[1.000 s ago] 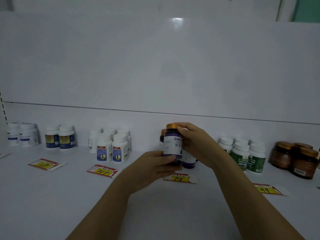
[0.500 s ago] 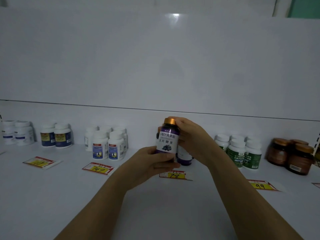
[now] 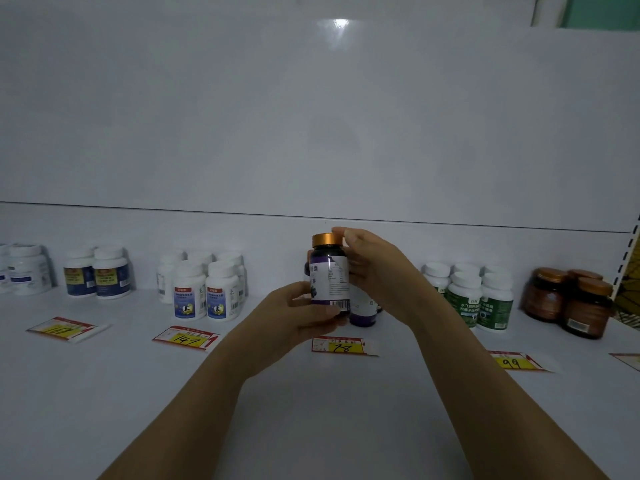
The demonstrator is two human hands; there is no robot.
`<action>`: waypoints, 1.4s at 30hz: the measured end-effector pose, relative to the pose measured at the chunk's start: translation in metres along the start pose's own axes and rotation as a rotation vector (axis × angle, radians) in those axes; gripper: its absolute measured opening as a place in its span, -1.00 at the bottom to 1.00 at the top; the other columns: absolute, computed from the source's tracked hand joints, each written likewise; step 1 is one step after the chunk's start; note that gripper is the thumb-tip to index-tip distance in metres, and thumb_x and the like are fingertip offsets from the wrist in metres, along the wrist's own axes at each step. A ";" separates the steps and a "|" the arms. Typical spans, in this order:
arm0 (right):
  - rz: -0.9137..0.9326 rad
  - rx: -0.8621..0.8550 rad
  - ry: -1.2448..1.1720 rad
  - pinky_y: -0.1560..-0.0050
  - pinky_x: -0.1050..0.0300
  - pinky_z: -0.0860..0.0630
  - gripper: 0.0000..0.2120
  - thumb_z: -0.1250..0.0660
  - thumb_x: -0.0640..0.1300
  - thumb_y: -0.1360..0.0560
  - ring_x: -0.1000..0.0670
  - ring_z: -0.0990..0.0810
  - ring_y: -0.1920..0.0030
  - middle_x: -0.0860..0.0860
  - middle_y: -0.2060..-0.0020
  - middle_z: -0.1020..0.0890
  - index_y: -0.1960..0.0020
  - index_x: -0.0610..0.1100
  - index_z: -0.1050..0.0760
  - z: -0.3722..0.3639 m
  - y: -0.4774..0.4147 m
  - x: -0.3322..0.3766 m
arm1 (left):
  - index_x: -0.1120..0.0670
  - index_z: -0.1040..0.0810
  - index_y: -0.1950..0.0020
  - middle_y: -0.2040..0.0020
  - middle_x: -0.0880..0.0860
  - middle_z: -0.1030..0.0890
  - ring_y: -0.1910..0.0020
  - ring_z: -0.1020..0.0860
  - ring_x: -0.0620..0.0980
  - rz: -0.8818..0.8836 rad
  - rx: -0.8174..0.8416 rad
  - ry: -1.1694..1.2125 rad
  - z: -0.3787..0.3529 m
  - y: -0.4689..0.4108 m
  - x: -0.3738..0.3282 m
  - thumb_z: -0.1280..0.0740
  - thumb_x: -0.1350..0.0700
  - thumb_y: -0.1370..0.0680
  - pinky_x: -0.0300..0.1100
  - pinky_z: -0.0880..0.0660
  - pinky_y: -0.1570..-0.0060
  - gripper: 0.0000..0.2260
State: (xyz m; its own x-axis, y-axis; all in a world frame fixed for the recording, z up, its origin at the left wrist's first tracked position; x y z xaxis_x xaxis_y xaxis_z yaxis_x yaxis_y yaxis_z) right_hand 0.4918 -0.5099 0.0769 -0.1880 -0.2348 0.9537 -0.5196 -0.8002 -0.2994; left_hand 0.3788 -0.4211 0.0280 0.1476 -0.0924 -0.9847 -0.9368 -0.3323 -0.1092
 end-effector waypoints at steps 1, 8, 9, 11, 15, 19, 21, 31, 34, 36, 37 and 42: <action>-0.013 0.028 -0.017 -0.07 0.10 -0.56 -0.73 -0.18 -0.09 -0.60 -0.08 -0.60 -0.13 -0.09 -0.12 -0.62 -0.28 -0.09 -0.46 0.000 0.001 0.000 | 0.11 -0.50 -0.15 -0.04 0.17 -0.67 -0.04 -0.64 0.13 0.013 0.022 0.045 0.000 0.001 0.000 -0.38 0.29 -0.40 -0.10 -0.59 -0.05 -0.66; 0.037 -0.084 0.018 -0.02 0.08 -0.60 -0.77 -0.36 -0.12 -0.51 -0.11 -0.65 -0.04 -0.14 -0.03 -0.66 -0.15 -0.16 -0.55 0.004 0.003 0.001 | 0.14 -0.50 -0.17 -0.08 0.18 -0.63 -0.03 -0.63 0.10 0.032 0.017 0.038 0.000 -0.001 0.006 -0.34 0.36 -0.46 -0.08 -0.57 -0.09 -0.69; 0.042 -0.112 0.028 -0.02 0.08 -0.60 -0.78 -0.37 -0.12 -0.50 -0.11 -0.65 -0.03 -0.15 -0.02 -0.66 -0.13 -0.16 -0.56 0.006 0.002 0.000 | 0.14 -0.50 -0.18 -0.10 0.18 -0.63 -0.05 -0.62 0.11 0.026 0.004 0.008 0.001 -0.002 0.007 -0.34 0.36 -0.47 -0.07 -0.56 -0.12 -0.69; 0.046 -0.134 0.038 -0.03 0.06 -0.61 -0.77 -0.39 -0.12 -0.49 -0.13 -0.66 -0.03 -0.17 -0.01 -0.66 -0.11 -0.16 -0.56 0.007 0.002 0.000 | 0.14 -0.50 -0.19 -0.11 0.18 -0.62 -0.08 -0.61 0.12 0.025 -0.005 -0.025 0.002 -0.003 0.007 -0.35 0.35 -0.47 -0.06 -0.54 -0.14 -0.69; 0.042 -0.138 0.053 -0.04 0.06 -0.60 -0.76 -0.39 -0.12 -0.49 -0.12 -0.66 -0.02 -0.16 0.00 -0.67 -0.13 -0.16 -0.55 0.008 0.002 -0.001 | 0.13 -0.51 -0.17 -0.11 0.18 -0.63 -0.09 -0.61 0.12 0.026 -0.007 -0.039 0.002 -0.004 0.009 -0.35 0.34 -0.47 -0.06 -0.55 -0.14 -0.71; 0.024 -0.113 0.120 -0.08 0.03 -0.60 -0.75 -0.35 -0.09 -0.52 -0.11 -0.64 -0.05 -0.14 -0.03 -0.65 -0.16 -0.14 -0.52 0.005 0.001 0.000 | 0.12 -0.51 -0.16 -0.10 0.14 -0.63 -0.06 -0.63 0.08 0.023 -0.041 -0.083 0.003 -0.004 0.009 -0.37 0.33 -0.46 -0.11 -0.57 -0.08 -0.70; 0.005 -0.114 0.261 -0.09 0.06 -0.59 -0.71 -0.32 -0.03 -0.54 -0.07 -0.62 -0.09 -0.10 -0.07 -0.63 -0.22 -0.10 -0.49 0.001 0.001 0.000 | 0.08 -0.48 -0.19 -0.08 0.06 -0.61 -0.02 -0.62 0.00 0.003 -0.093 -0.218 0.003 -0.003 0.009 -0.40 0.29 -0.46 -0.19 -0.59 -0.01 -0.67; 0.037 -0.100 0.897 0.06 0.21 -0.50 -0.65 -0.35 0.11 -0.48 0.05 -0.50 -0.03 0.09 0.00 -0.52 -0.18 -0.06 -0.50 -0.015 0.005 0.036 | 0.11 -0.42 -0.29 -0.15 0.03 -0.54 -0.06 -0.52 -0.02 -0.144 -0.332 -0.618 0.000 0.004 0.000 -0.47 0.17 -0.42 -0.27 -0.41 -0.05 -0.53; 0.060 -0.089 0.973 0.22 0.34 -0.41 -0.67 -0.35 0.08 -0.48 0.07 -0.49 0.02 0.06 -0.03 -0.55 -0.16 -0.08 -0.53 -0.016 0.009 0.050 | 0.10 -0.39 -0.33 -0.24 0.06 -0.53 -0.10 -0.51 -0.02 -0.093 -0.337 -0.745 0.002 0.003 -0.003 -0.45 0.07 -0.44 -0.25 -0.40 -0.06 -0.50; 0.064 -0.109 1.004 0.15 0.27 -0.47 -0.66 -0.36 0.07 -0.48 0.05 -0.49 0.03 0.03 -0.04 -0.55 -0.16 -0.09 -0.52 -0.015 0.011 0.059 | 0.10 -0.36 -0.36 -0.27 0.07 -0.48 -0.10 -0.48 -0.04 -0.033 -0.324 -0.947 0.004 0.005 -0.005 -0.42 -0.01 -0.46 -0.26 -0.38 -0.04 -0.48; 0.060 -0.114 1.018 0.13 0.24 -0.49 -0.66 -0.36 0.06 -0.48 0.04 -0.49 0.02 0.03 -0.03 -0.54 -0.16 -0.09 -0.52 -0.015 0.011 0.064 | 0.10 -0.33 -0.37 -0.29 0.07 -0.45 -0.15 -0.47 -0.02 -0.011 -0.313 -1.102 0.005 0.006 -0.007 -0.40 -0.04 -0.48 -0.24 -0.38 -0.06 -0.47; 0.002 -0.007 1.163 0.32 0.33 -0.40 -0.68 -0.38 0.03 -0.48 0.01 -0.51 0.02 0.02 -0.02 -0.52 -0.17 -0.09 -0.51 -0.017 0.018 0.077 | 0.09 -0.32 -0.35 -0.26 0.09 -0.43 -0.19 -0.45 0.04 0.107 -0.209 -1.622 0.002 0.010 -0.007 -0.32 -0.22 -0.48 -0.13 -0.44 -0.07 -0.42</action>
State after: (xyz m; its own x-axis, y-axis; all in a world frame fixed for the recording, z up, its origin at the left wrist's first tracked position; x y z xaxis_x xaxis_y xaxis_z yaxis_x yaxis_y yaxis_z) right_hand 0.4540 -0.5325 0.1441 -0.8385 0.4152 0.3530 -0.5225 -0.7964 -0.3044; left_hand 0.3672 -0.4218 0.0337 -0.5048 0.8569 -0.1048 -0.8440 -0.5154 -0.1487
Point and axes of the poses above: each hand's wrist, its own y-axis away from the middle knuckle, its own z-axis out of the back of the hand, x = y × z, the point moved 4 cm from there along -y, towards the middle knuckle
